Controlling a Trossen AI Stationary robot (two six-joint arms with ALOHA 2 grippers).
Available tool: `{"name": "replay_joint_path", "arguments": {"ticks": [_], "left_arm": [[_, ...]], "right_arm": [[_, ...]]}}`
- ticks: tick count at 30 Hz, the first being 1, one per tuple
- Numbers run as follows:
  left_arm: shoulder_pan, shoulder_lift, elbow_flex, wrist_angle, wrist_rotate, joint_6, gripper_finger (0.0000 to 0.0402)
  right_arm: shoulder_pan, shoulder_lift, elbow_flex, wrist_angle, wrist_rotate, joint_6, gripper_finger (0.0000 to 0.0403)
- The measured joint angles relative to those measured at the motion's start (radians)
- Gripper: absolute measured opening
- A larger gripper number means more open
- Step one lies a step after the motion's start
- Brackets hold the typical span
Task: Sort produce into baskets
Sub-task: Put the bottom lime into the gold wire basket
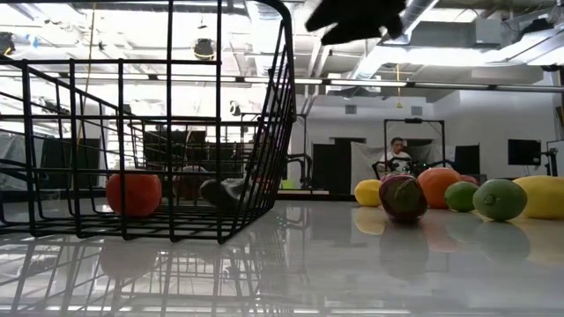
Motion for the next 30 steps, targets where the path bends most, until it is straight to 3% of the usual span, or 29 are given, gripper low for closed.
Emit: {"name": "replay_joint_path", "arguments": {"ticks": [7,11,14,20,22,30], "left_arm": [[0.000,-0.147,0.000,-0.104,0.038,-0.086,0.0223],[0.000,-0.200,0.000,-0.164,0.106,-0.154,0.0223],[0.000,-0.215,0.000,-0.204,0.133,-0.191,0.0223],[0.000,-0.201,0.000,-0.241,0.130,-0.229,0.0223],[0.000,-0.197,0.000,-0.261,0.132,-0.230,0.0223],[0.000,-0.180,0.000,-0.253,0.127,-0.223,0.0223]], "right_arm": [[0.082,0.035,-0.019,-0.273,-0.055,0.374,0.0260],[0.132,0.096,-0.019,-0.324,-0.069,0.439,0.0260],[0.142,0.132,-0.018,-0.386,-0.146,0.486,0.0260],[0.145,0.125,-0.018,-0.735,-0.289,0.825,0.0260],[0.174,0.114,-0.018,-0.807,-0.306,0.830,0.0260],[0.196,0.104,-0.018,-0.890,-0.532,0.490,0.0261]]}}
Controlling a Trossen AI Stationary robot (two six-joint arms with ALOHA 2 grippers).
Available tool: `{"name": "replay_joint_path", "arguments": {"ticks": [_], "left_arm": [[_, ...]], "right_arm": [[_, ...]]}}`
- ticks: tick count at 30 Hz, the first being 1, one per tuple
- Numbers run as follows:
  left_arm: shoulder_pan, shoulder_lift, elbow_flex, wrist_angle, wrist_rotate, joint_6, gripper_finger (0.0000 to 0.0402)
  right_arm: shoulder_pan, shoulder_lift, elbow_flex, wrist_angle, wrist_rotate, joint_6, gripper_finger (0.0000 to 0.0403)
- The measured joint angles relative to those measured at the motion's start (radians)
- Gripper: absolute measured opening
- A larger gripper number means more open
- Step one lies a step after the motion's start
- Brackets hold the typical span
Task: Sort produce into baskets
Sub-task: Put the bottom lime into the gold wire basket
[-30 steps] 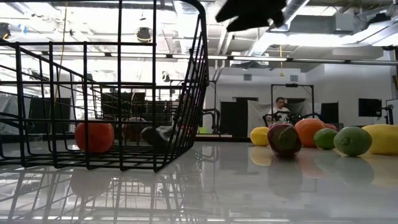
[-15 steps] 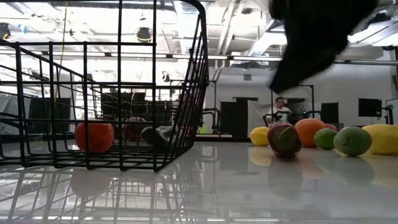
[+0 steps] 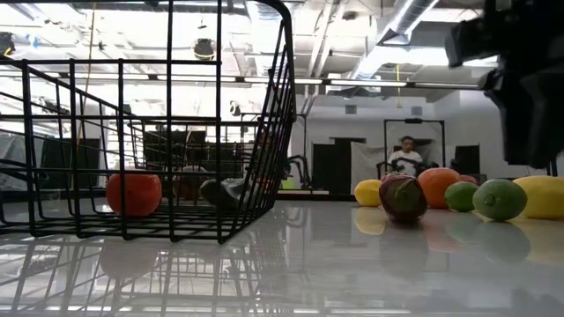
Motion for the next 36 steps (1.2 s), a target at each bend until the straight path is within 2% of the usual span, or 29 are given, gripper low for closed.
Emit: {"name": "replay_joint_path", "arguments": {"ticks": [3,11,18,25,36], "left_arm": [[0.000,0.001,0.000,0.004,0.000,0.000,0.0223],[0.000,0.001,0.000,0.000,-0.001,0.000,0.0223],[0.000,0.001,0.000,-0.009,-0.002,-0.005,0.0223],[0.000,0.001,0.000,-0.017,-0.002,-0.014,0.0223],[0.000,0.001,0.000,-0.054,-0.002,-0.008,0.0223]], "right_arm": [[-0.037,0.003,0.000,0.000,-0.079,-0.109,0.0267],[-0.124,0.004,0.000,-0.034,-0.085,-0.297,0.0319],[-0.132,0.004,0.000,-0.034,-0.087,-0.460,0.0360],[-0.164,0.010,-0.049,0.036,-0.081,-0.595,0.0341],[-0.209,0.010,-0.083,0.044,-0.087,-0.632,0.0299]]}}
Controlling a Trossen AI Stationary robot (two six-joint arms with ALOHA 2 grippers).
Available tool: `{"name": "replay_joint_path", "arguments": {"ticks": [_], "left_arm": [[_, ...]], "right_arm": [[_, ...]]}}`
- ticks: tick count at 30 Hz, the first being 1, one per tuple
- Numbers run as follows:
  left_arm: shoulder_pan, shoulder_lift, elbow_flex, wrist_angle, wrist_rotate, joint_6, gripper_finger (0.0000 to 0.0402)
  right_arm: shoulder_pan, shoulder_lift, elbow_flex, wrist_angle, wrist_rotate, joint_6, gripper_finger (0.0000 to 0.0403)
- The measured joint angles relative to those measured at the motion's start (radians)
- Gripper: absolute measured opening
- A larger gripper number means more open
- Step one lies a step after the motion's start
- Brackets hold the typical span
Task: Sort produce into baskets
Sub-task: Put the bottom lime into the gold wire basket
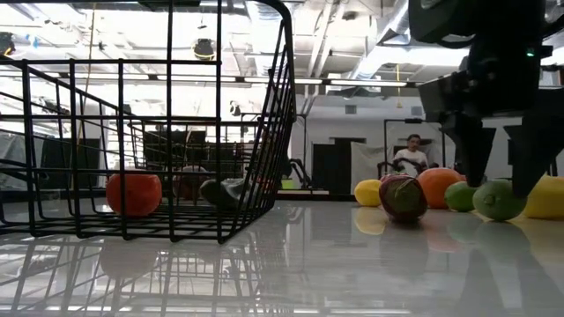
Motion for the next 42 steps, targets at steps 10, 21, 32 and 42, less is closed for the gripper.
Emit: {"name": "replay_joint_path", "arguments": {"ticks": [10,21,32,42], "left_arm": [[-0.002,-0.038,0.000,-0.067,0.002,0.000,0.0223],[-0.020,-0.115,0.002,-0.096,0.010,-0.035,0.0223],[-0.029,-0.130,0.001,-0.079,0.009,0.002,0.0223],[-0.075,-0.192,0.001,-0.047,0.009,0.020,0.0223]], "right_arm": [[-0.019,0.038,-0.015,0.032,-0.042,-0.040,0.0285],[-0.032,0.101,-0.023,0.012,-0.071,-0.054,0.0227],[-0.050,0.075,0.198,-0.105,0.036,-0.051,0.0192],[-0.256,0.079,0.438,0.222,0.229,-0.261,0.0208]]}}
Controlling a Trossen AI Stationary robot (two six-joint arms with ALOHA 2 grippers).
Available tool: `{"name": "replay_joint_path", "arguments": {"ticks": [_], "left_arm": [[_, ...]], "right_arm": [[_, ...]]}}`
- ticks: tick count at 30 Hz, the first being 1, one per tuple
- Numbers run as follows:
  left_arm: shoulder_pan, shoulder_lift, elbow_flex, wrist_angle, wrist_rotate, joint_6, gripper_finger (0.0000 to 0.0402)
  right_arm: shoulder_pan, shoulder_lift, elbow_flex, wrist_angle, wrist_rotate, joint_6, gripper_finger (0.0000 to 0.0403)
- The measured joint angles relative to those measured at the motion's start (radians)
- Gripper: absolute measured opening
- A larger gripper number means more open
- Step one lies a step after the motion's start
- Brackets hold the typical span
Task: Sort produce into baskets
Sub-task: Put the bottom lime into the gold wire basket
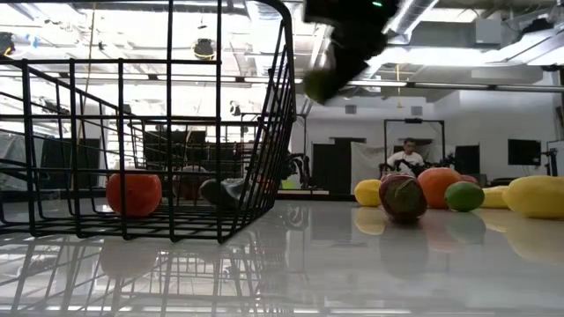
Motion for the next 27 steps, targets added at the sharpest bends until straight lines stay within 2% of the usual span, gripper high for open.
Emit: {"name": "replay_joint_path", "arguments": {"ticks": [4,6,10,13,16,27], "left_arm": [[-0.002,0.000,0.000,-0.005,0.000,-0.004,0.0223],[-0.002,0.000,0.000,-0.005,-0.001,-0.004,0.0223],[-0.002,0.001,0.000,-0.005,-0.005,-0.007,0.0223],[-0.002,-0.005,0.000,-0.004,-0.009,-0.009,0.0223],[-0.002,-0.013,-0.001,-0.005,-0.010,-0.017,0.0223],[-0.001,-0.024,-0.001,-0.020,-0.024,-0.022,0.0223]], "right_arm": [[-0.091,0.000,0.029,0.243,-0.035,-0.092,0.0202],[-0.135,0.000,0.029,0.371,-0.115,-0.115,0.0204],[-0.208,0.045,0.030,0.641,-0.348,-0.072,0.0214],[-0.240,0.118,0.030,0.812,-0.420,-0.008,0.0218],[-0.265,0.189,0.065,0.817,-0.427,-0.001,0.0226],[-0.293,0.296,0.283,0.432,-0.450,-0.020,0.0296]]}}
